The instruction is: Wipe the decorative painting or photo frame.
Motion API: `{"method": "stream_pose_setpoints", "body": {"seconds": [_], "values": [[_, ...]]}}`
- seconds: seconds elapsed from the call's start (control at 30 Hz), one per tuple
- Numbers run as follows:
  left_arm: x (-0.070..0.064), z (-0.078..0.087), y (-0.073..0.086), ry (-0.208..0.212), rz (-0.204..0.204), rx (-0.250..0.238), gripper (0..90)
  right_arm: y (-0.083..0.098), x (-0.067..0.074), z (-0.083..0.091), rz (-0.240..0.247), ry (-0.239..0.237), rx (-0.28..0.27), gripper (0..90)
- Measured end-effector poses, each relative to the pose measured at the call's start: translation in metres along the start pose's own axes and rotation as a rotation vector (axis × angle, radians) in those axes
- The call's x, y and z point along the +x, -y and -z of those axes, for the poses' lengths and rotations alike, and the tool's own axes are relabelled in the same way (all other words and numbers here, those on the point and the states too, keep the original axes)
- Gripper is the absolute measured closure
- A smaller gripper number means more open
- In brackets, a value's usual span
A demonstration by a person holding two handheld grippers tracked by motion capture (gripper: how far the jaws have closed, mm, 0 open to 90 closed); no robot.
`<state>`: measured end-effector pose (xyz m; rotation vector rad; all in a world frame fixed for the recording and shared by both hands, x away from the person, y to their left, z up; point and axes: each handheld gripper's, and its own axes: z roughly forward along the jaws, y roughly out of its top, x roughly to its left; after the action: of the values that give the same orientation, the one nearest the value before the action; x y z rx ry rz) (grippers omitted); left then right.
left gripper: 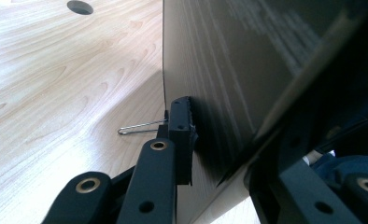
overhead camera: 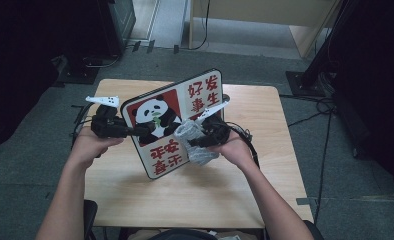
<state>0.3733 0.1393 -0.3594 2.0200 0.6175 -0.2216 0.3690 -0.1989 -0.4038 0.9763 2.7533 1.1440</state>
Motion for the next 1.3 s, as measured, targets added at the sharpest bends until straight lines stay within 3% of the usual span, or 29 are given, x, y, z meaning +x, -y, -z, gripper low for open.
{"method": "stream_pose_setpoints", "body": {"seconds": [0.23,0.97,1.3], "values": [[-0.001,-0.001,0.000,-0.002,0.002,0.004,76.3,0.011,-0.002,-0.008,-0.009,-0.024,-0.004,65.3],[0.000,-0.003,0.001,0.002,0.012,0.019,75.6,0.041,-0.005,-0.033,-0.018,-0.036,0.046,64.7],[0.000,-0.003,0.001,-0.001,0.017,0.019,75.7,0.038,-0.003,-0.030,-0.019,-0.053,0.071,65.4]]}}
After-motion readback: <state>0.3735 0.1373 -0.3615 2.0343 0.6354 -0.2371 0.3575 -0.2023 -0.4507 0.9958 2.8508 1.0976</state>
